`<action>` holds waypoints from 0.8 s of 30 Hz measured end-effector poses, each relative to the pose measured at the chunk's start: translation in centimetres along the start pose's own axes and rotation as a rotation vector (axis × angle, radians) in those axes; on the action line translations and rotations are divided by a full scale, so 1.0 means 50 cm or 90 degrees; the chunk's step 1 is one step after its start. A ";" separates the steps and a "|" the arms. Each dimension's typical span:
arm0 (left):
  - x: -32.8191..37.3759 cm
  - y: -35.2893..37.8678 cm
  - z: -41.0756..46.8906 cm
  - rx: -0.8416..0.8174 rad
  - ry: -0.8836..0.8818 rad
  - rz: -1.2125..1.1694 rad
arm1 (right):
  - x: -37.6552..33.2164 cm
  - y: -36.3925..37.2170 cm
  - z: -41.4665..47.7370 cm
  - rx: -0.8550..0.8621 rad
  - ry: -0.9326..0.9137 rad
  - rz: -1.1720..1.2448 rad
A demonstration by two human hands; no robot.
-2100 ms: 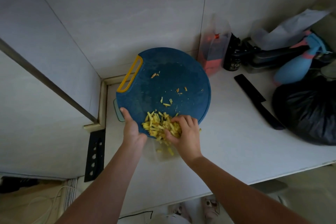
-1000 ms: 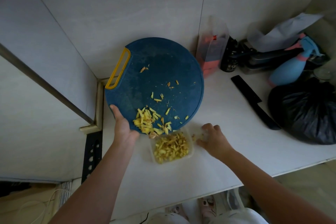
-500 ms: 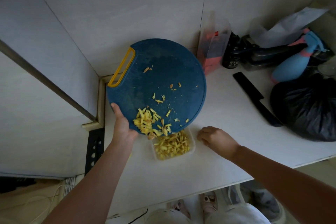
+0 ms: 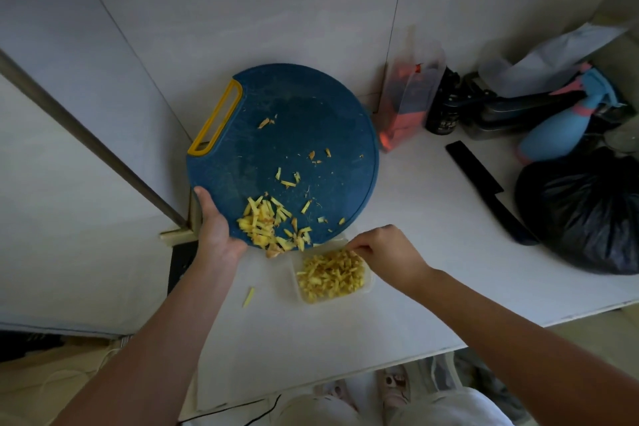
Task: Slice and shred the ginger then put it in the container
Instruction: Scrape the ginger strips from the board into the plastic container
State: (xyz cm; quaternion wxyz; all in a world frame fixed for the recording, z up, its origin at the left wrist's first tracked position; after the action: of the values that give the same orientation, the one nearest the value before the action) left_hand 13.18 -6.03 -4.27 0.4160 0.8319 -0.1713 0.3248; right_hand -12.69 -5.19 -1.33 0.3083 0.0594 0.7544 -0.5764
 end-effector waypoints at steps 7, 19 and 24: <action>0.040 -0.011 0.002 0.037 -0.009 -0.018 | -0.098 0.031 -0.004 0.027 -0.211 -0.054; 0.073 0.025 0.005 0.043 -0.013 -0.073 | -0.247 0.276 0.043 -0.307 -0.214 -0.321; 0.066 0.015 0.010 0.057 -0.031 -0.076 | -0.252 0.291 0.027 -0.246 -0.189 -0.290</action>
State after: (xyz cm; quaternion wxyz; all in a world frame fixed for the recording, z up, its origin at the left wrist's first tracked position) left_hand 15.37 -6.94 -1.80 0.3924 0.8662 -0.1169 0.2866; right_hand 4.44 1.70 -6.95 0.2833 -0.2551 0.7907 -0.4789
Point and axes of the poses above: each hand's wrist, its own z-axis towards the middle knuckle, its own y-axis out of the palm, x = y × z, the point moved 5 cm from there along z, towards the middle knuckle, and after that the axes turned 7 degrees about y, right-handed, at the moved point
